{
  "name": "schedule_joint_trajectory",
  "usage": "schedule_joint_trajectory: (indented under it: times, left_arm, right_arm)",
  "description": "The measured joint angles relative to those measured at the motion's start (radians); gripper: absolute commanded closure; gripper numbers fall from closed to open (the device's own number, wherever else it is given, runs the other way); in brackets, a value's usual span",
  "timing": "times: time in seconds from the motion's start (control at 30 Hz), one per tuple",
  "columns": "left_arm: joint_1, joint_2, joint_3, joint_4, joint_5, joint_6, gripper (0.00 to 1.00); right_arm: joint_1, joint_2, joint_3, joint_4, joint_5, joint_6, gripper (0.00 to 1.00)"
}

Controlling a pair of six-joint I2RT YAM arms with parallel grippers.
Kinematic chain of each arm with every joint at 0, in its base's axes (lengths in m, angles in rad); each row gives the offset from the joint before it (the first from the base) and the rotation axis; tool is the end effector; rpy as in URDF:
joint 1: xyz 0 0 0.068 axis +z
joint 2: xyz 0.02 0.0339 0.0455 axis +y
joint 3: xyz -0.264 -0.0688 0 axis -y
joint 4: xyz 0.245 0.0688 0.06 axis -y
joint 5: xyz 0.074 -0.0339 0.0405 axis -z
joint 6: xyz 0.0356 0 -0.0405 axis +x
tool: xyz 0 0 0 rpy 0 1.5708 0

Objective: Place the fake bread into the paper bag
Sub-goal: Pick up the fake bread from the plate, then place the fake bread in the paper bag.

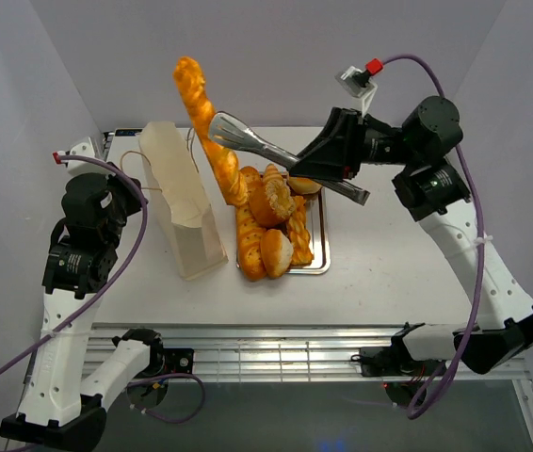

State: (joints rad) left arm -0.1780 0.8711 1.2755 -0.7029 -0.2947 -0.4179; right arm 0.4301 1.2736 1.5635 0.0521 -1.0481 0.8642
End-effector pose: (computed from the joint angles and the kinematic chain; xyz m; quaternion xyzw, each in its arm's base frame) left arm 0.1543 -0.0173 0.4352 -0.1818 0.7795 -0.0596 0.5964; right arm 0.2114 0.1309 0.5242 -0.2918 0.5754 0.6567 0.3905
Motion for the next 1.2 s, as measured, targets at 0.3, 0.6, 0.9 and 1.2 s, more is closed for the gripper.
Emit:
schedule_joint_trajectory:
  times: [0.3,0.6,0.9,1.2]
  left_arm:
    - [0.0,-0.036,-0.032,0.0,0.008,-0.021,0.77]
    - [0.0,-0.073,-0.059,0.0,0.012,-0.047,0.8]
    - [0.0,-0.099,-0.076,0.0,0.014,-0.054,0.8]
    - [0.0,-0.103,-0.078,0.0,0.019,-0.055,0.81]
  right_arm:
    - [0.209,0.209,0.116,0.159,-0.008,0.141,0.92]
    - [0.282,0.351,0.117,0.122,0.111,0.175,0.92]
    - [0.279,0.385,0.118,0.059,0.182,0.151,0.91]
    - [0.279,0.426,0.118,-0.053,0.233,0.079,0.86]
